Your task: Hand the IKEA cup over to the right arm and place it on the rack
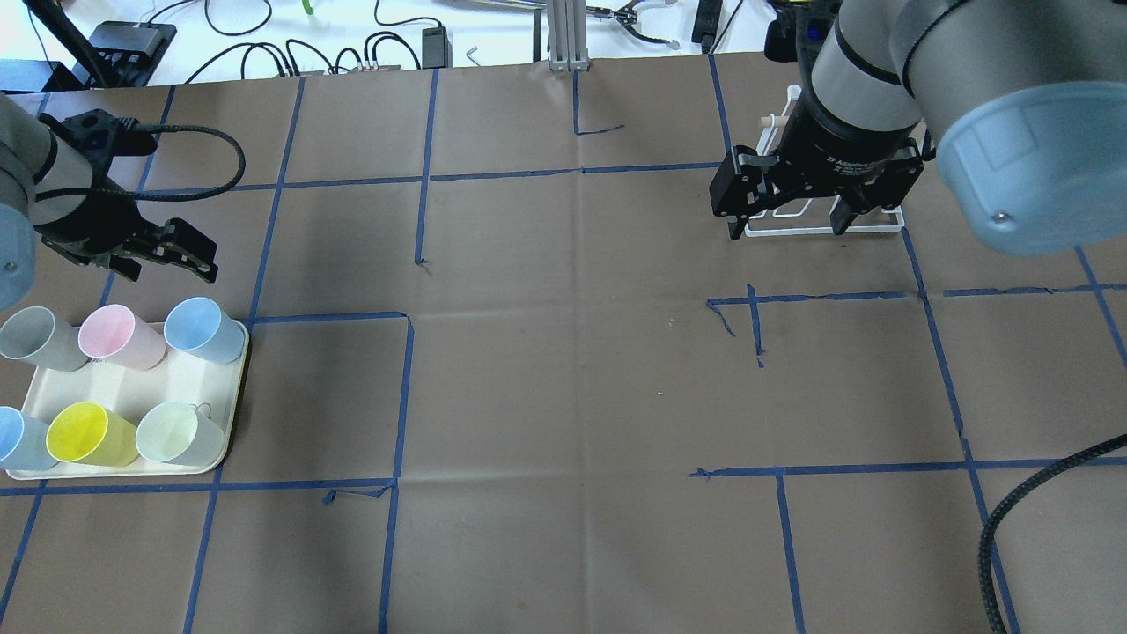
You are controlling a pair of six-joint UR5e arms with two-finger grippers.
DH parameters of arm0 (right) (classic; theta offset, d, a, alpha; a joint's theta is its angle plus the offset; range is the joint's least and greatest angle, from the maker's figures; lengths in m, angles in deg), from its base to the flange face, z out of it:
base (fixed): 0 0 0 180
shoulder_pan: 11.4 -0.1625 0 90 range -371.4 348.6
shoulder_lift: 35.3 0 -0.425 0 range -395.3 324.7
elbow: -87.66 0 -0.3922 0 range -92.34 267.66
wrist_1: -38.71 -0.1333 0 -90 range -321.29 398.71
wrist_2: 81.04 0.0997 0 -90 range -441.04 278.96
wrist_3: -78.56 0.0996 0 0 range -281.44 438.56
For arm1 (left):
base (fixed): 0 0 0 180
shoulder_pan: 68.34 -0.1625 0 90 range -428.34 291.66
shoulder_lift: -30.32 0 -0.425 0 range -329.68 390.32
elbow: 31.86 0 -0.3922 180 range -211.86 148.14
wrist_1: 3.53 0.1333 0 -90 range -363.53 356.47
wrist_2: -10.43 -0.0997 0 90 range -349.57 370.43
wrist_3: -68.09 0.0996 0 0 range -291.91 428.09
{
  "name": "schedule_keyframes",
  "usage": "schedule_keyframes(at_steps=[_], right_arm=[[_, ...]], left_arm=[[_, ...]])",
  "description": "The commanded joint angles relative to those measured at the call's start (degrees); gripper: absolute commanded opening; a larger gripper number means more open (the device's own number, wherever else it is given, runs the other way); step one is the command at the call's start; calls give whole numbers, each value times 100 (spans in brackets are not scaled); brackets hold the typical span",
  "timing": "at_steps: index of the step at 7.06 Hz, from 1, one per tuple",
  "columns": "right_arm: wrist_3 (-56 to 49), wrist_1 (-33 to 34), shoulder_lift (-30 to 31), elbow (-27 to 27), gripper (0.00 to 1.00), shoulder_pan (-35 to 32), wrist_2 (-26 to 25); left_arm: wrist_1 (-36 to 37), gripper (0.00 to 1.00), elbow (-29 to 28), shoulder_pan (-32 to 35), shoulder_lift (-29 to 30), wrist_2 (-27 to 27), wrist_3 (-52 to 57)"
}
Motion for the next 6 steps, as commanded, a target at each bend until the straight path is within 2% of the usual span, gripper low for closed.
schedule_keyframes(at_steps=[1, 3, 6], right_arm=[[467, 393, -3, -42, 100, 0, 181], [1015, 1427, 6, -435, 100, 0, 770], [2409, 3685, 41, -1261, 100, -18, 1507]], left_arm=[[1073, 99, 651, -116, 309, 2, 217], [1324, 99, 706, -125, 626, 2, 191], [1412, 99, 802, -125, 882, 2, 173]])
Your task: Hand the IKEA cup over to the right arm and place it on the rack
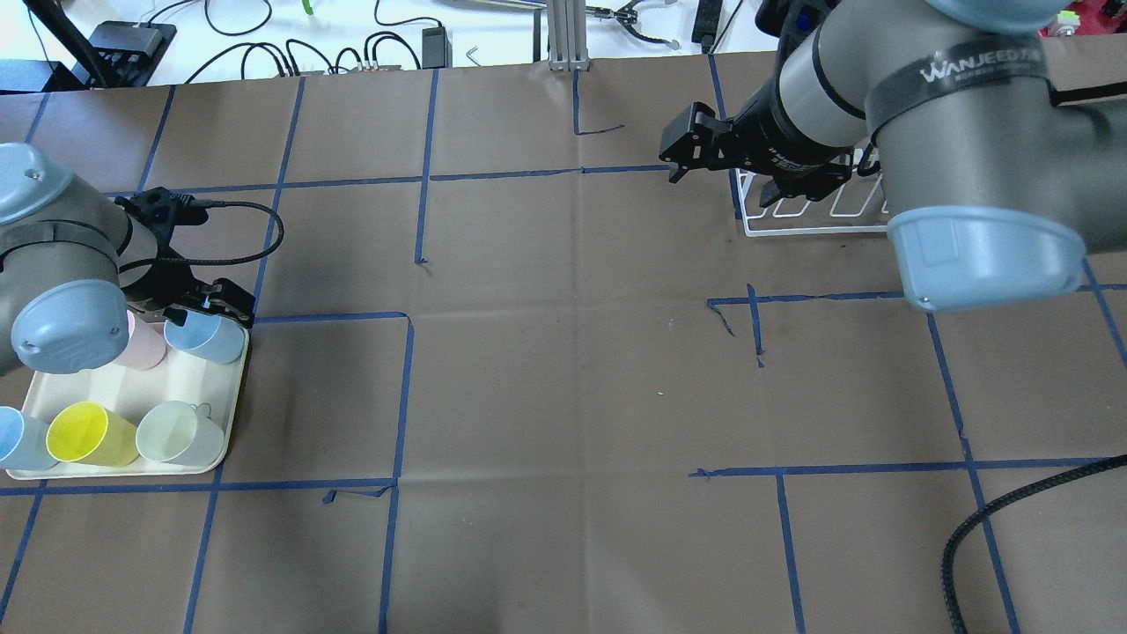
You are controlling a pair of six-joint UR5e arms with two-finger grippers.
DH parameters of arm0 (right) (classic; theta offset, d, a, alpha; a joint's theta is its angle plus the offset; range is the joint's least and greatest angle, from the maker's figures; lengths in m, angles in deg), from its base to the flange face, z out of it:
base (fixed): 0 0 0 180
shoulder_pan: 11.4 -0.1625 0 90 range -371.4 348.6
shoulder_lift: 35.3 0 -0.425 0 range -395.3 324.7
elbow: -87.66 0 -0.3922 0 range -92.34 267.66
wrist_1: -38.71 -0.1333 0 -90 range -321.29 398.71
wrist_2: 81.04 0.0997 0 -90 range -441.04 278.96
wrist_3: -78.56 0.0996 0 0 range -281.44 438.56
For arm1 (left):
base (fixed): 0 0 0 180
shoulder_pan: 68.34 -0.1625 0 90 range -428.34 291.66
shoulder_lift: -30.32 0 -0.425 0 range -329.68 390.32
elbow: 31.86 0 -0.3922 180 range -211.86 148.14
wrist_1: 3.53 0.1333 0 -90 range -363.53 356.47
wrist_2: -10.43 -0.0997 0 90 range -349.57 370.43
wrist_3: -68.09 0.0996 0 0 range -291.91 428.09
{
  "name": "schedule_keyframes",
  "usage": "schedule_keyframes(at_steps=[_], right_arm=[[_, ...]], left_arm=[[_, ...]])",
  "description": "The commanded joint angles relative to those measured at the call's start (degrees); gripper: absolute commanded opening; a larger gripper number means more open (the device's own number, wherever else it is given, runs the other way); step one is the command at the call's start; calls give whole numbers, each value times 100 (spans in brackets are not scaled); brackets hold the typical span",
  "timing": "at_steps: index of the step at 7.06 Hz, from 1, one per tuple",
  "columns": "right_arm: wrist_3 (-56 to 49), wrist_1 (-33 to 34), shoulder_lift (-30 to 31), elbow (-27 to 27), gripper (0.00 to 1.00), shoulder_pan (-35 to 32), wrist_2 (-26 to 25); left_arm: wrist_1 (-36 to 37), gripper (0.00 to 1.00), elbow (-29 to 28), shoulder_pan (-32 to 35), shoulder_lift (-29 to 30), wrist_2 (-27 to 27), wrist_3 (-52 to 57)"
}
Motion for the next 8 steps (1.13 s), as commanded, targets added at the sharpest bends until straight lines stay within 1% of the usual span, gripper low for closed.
schedule_keyframes(at_steps=[1, 2, 3, 4, 5, 6, 7, 8], right_arm=[[901, 1595, 31, -564, 100, -13, 545], [1278, 2559, 5, -828, 100, -22, 825], [1987, 3108, 13, -1022, 100, -22, 1115], [2690, 3384, 5, -1084, 100, -22, 1335], [3175, 3787, 5, -1146, 100, -22, 1503], [3928, 4287, -4, -1312, 100, -22, 1705], [4902, 4901, -13, -1522, 100, -22, 1820], [5503, 5446, -48, -1803, 100, -31, 1865]], left_arm=[[9, 99, 51, -3, 79, -17, -40], [9, 99, 43, -11, 79, -18, -423], [9, 99, 43, -12, 79, -26, -540], [9, 99, 43, -12, 79, -35, -559], [18, 88, 25, -12, 97, -200, -559], [18, 67, -10, -12, 140, -254, -550], [18, 41, -45, -20, 219, -255, -559], [18, 15, -63, -20, 237, -255, -567]])
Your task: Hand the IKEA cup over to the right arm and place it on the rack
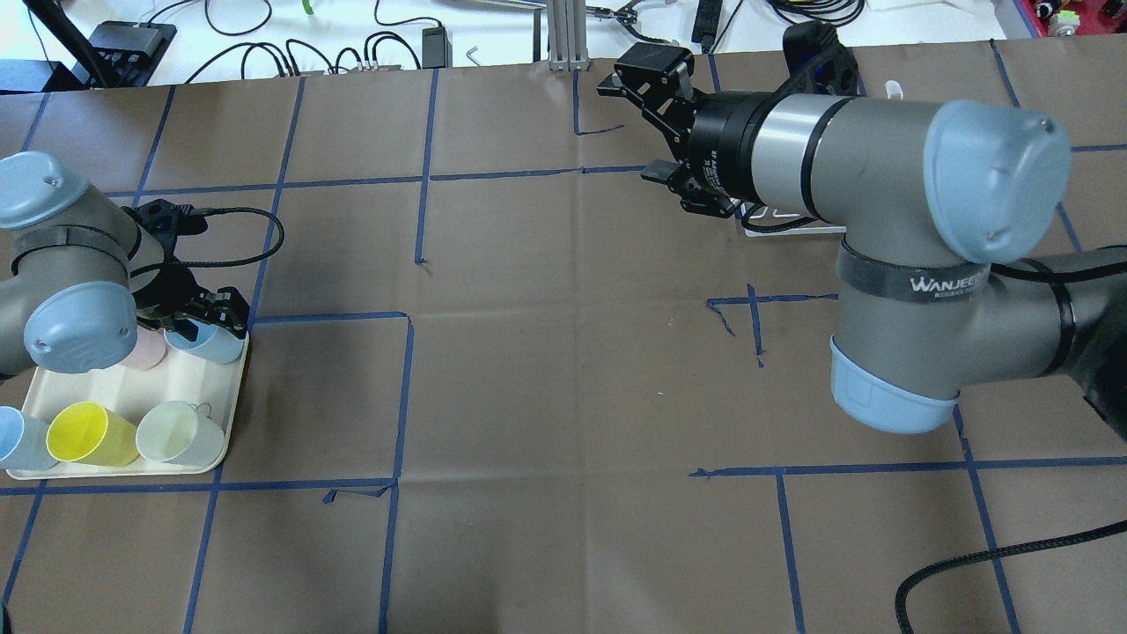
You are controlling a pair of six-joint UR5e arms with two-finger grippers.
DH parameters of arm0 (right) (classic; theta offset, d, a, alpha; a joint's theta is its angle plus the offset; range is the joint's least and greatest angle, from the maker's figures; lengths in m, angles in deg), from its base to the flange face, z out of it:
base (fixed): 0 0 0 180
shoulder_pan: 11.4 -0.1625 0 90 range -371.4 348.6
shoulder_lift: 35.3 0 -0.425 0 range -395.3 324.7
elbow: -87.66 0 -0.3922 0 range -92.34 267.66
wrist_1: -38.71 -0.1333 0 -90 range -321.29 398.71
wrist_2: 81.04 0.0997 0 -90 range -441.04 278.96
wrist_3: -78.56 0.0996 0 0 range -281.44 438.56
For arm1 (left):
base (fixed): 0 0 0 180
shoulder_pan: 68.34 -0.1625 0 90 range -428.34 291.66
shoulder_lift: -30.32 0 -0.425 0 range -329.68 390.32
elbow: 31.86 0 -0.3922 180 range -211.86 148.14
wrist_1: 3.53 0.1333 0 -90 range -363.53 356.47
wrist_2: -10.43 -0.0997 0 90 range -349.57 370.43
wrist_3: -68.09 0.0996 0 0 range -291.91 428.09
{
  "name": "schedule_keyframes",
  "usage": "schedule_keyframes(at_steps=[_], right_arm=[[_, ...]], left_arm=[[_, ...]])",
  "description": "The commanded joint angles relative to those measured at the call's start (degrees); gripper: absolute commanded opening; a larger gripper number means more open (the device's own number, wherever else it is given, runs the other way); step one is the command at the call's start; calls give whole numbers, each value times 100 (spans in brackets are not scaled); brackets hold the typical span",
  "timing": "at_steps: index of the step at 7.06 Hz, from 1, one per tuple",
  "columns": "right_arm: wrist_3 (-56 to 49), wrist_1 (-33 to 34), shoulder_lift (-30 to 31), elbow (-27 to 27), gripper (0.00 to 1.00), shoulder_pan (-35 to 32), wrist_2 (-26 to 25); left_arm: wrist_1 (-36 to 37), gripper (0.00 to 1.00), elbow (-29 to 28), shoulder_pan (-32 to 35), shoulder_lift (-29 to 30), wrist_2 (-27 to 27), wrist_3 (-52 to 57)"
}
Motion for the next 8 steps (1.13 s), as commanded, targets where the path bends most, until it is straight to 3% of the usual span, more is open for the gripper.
schedule_keyframes(at_steps=[1, 2, 4, 6, 7, 8], right_arm=[[937, 1518, -344, -548, 100, -6, 104], [946, 2196, -677, -620, 100, -6, 330], [1427, 2404, -865, -569, 100, -6, 367], [1429, 3086, -1556, -358, 100, -6, 324], [1429, 3595, -1934, -201, 100, -6, 280], [1438, 3722, -2164, 18, 100, 3, 253]], left_arm=[[35, 1, -28, -3, 42, -4, -18], [36, 0, -81, -3, -10, 5, -18], [-52, 0, -361, 15, -81, 5, 0], [-314, 0, -537, 32, -360, 23, 17], [-821, 0, -782, 50, -580, 40, 26], [-1661, 0, -1428, 102, -591, 58, 26]])
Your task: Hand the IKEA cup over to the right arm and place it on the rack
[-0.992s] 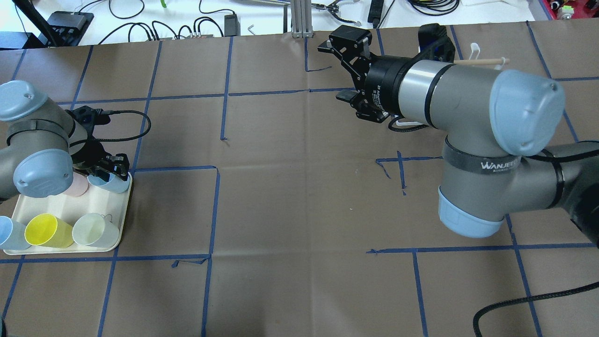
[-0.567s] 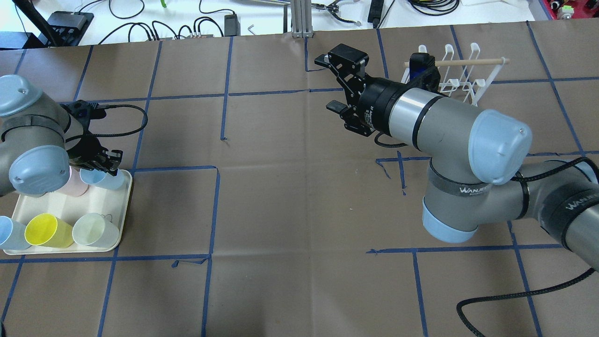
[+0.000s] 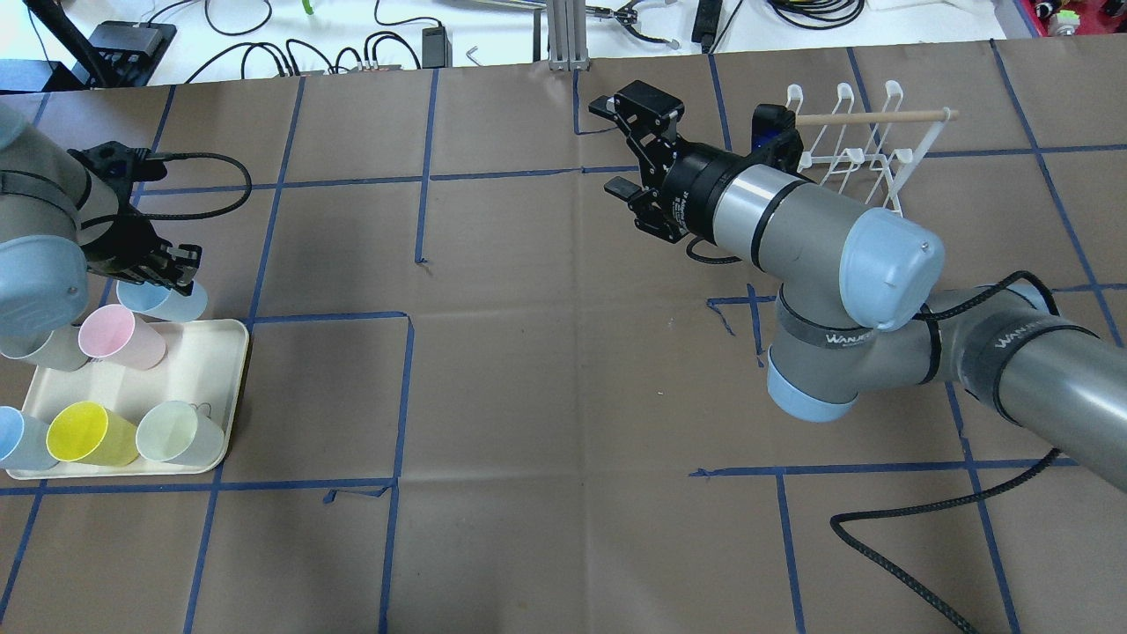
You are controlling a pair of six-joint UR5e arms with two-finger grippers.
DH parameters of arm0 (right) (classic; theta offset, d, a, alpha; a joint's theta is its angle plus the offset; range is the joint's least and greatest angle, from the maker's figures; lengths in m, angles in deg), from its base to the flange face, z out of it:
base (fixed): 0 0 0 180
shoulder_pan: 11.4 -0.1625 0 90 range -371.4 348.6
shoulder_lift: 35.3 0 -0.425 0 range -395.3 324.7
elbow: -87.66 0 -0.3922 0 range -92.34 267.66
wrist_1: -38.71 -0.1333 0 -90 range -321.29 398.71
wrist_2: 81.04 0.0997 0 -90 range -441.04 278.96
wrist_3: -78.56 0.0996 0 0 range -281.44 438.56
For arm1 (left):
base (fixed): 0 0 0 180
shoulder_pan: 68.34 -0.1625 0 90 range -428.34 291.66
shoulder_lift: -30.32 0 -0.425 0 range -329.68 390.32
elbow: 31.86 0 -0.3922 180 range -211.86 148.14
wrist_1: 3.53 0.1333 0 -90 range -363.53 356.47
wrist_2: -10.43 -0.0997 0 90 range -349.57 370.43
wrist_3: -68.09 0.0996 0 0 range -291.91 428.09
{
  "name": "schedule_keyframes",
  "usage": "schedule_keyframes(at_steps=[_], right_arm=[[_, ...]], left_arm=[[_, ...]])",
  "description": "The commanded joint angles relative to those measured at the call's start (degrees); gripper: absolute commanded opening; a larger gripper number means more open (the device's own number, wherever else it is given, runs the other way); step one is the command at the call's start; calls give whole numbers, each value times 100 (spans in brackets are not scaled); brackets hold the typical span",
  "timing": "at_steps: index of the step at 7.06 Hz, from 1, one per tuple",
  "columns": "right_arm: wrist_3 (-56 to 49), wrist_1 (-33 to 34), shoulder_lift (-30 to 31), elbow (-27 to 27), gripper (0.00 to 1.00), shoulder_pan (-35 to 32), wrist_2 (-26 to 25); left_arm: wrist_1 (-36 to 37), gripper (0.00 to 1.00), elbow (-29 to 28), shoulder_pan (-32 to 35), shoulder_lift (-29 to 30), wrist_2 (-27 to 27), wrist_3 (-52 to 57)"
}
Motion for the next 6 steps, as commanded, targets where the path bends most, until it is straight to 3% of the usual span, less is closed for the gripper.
schedule_keyframes(at_steps=[1, 2, 4, 6], right_arm=[[19, 296, -372, 370, 100, 7, -64], [19, 279, -346, 336, 100, 7, -47], [36, 313, -320, 266, 100, 25, -73], [526, 314, 117, -250, 100, 7, -493]], left_arm=[[-1594, 0, -1278, 55, -18, 100, -4], [-2202, 0, -1807, 108, 52, 275, -4], [-2130, 0, -1909, 230, 236, 756, 117], [-1561, 0, -1901, 388, 229, 2063, 171]])
